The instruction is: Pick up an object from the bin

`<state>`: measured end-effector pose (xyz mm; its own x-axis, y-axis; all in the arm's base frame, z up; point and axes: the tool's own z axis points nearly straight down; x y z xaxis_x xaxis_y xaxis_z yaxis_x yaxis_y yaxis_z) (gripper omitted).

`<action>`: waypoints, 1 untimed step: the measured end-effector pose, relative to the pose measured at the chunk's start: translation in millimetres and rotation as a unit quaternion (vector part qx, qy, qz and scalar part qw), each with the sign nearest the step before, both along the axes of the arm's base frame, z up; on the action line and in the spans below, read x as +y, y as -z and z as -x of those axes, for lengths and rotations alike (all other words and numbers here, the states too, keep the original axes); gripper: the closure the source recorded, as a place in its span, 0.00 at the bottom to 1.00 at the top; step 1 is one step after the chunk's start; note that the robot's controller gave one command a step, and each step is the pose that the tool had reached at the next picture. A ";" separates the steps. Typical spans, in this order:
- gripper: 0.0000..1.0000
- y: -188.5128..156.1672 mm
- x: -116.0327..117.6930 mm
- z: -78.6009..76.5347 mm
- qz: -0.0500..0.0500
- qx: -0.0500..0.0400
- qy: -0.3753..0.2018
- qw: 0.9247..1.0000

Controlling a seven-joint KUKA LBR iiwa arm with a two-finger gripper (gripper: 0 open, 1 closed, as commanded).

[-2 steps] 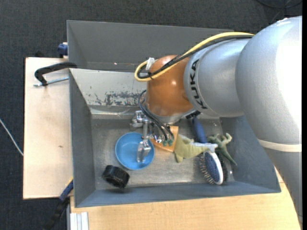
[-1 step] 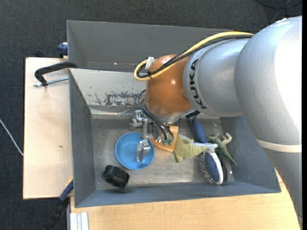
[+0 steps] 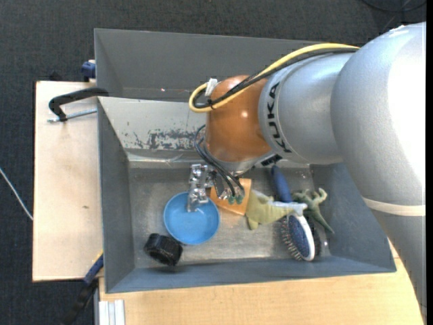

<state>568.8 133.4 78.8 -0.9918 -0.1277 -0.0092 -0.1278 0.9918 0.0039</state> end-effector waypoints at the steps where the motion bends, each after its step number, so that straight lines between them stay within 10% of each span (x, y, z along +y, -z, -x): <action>1: 1.00 -79.2 1.2 -3.2 0.000 -0.003 0.000 1.000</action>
Offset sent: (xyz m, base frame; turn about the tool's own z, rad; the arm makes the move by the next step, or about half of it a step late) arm -0.0001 -0.0001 0.0731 0.0000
